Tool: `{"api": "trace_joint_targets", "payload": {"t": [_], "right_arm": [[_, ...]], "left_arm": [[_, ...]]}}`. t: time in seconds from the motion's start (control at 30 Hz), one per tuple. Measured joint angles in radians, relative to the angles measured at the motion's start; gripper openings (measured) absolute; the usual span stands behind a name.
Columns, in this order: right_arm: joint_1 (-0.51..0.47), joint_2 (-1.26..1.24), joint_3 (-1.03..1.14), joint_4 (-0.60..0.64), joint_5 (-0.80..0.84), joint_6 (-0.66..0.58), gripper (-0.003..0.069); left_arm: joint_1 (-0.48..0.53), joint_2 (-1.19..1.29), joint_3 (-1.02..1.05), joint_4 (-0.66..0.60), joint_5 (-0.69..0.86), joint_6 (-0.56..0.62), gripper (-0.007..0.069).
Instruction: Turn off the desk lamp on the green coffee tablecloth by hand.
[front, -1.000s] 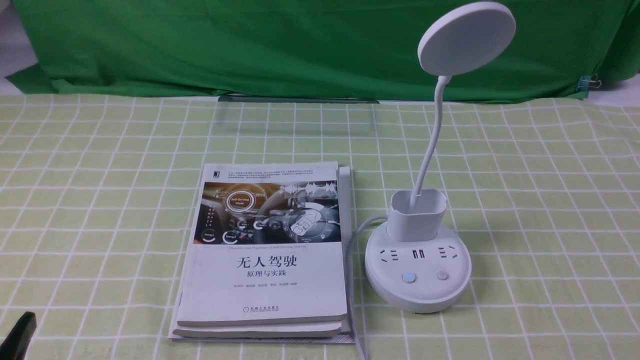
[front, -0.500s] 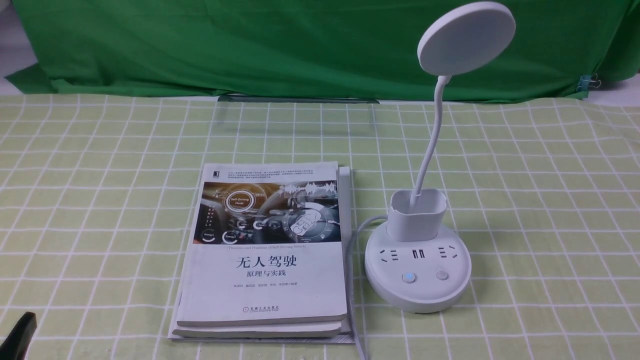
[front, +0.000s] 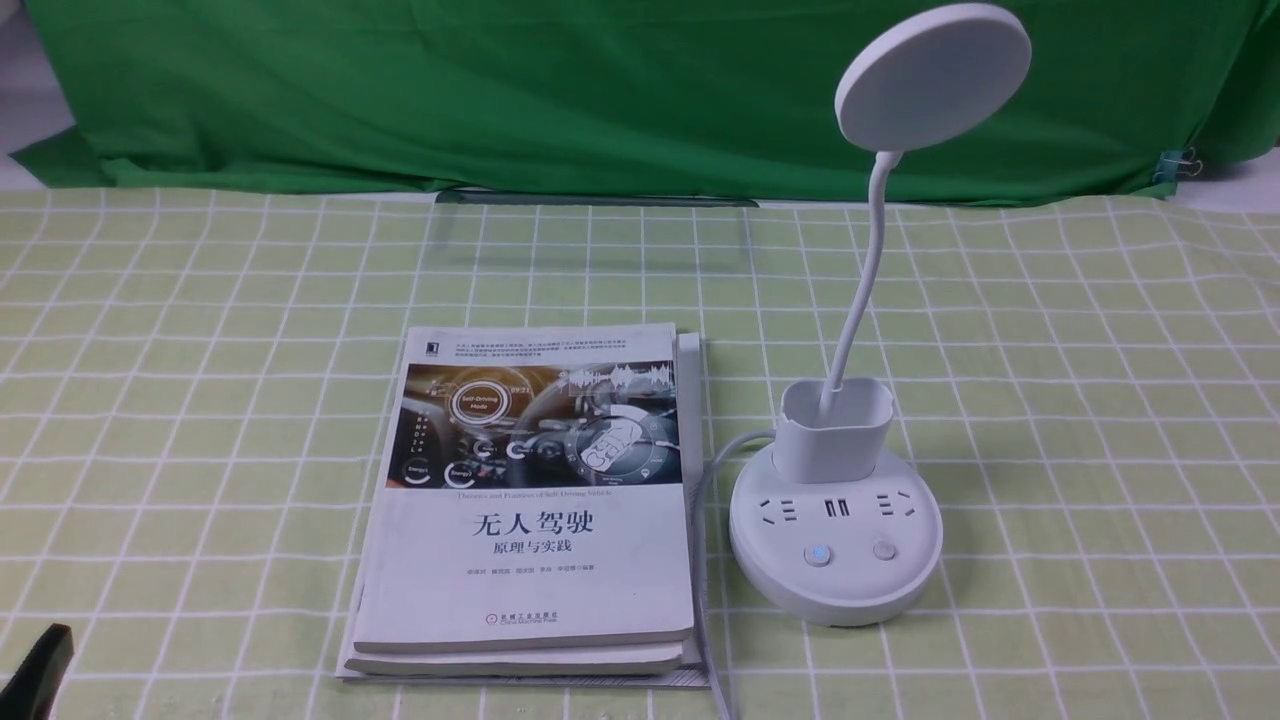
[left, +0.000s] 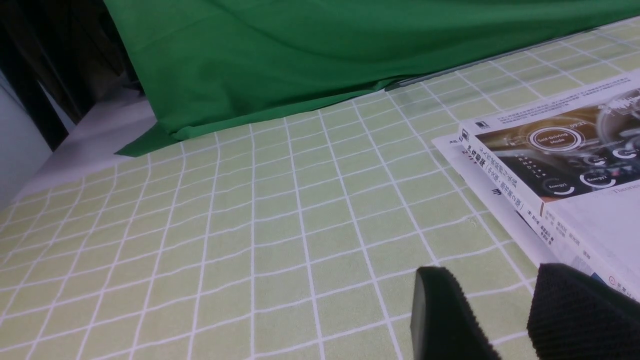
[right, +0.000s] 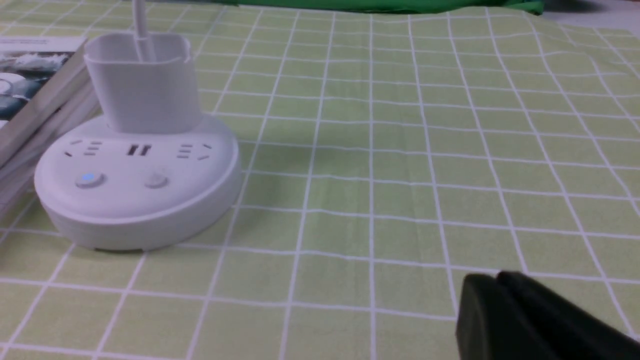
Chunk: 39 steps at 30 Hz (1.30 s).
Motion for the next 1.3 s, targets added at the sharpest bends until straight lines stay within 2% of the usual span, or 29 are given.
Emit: {"api": "trace_joint_targets", "payload": {"t": [1.3], "right_arm": [[0.0, 0.0, 0.0, 0.0, 0.0, 0.001, 0.0192]], "left_arm": [[0.0, 0.0, 0.0, 0.0, 0.0, 0.0, 0.0243]]}}
